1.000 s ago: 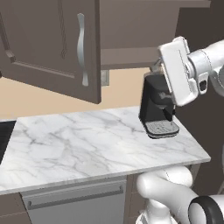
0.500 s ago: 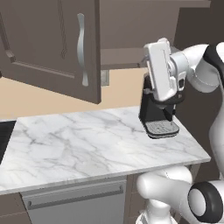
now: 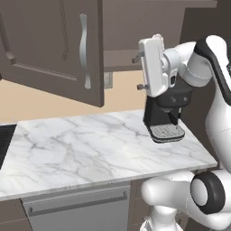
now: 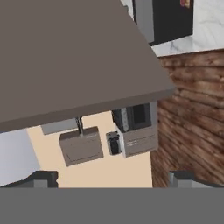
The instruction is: Open the cabinet, pick the kettle from the cabinet, and place it in the sink.
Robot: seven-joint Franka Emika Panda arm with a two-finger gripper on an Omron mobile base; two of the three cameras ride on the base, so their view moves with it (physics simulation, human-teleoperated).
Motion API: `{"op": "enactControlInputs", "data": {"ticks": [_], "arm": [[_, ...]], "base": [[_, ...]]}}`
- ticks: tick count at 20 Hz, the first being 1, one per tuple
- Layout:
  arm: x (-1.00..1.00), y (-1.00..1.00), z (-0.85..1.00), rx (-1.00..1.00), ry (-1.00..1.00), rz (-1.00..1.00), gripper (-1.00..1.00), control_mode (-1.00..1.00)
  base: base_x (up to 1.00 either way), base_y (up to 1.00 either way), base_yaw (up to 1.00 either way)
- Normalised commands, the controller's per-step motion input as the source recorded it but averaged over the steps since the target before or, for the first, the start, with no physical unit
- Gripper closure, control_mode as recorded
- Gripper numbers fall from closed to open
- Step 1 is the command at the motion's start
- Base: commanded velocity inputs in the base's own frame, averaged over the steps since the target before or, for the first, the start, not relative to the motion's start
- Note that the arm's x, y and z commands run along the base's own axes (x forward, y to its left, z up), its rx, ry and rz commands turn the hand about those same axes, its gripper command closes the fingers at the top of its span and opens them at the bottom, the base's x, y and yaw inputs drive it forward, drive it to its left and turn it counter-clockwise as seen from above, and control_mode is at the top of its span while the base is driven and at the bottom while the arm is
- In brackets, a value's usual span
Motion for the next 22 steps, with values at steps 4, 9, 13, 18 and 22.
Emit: {"op": "enactControlInputs", "data": {"ticks": [4,9,13,18,22], "arm": [[0.17,0.15,0.21,0.0,-0.09,0.0,-1.0,-1.0],[0.4,0.07,0.01,0.0,0.0,0.0,-1.0,-1.0],[0.32,0.0,0.0,0.02,0.0,0.0,-1.0,-1.0],[0.24,0.1,0.02,0.01,-0.01,0.0,-1.0,-1.0],[0.34,0.15,0.0,0.0,0.0,0.0,-1.0,-1.0]], "base": [[0.0,0.0,0.0],[0.0,0.0,0.0],[0.0,0.0,0.0],[0.0,0.0,0.0],[0.0,0.0,0.0]]}}
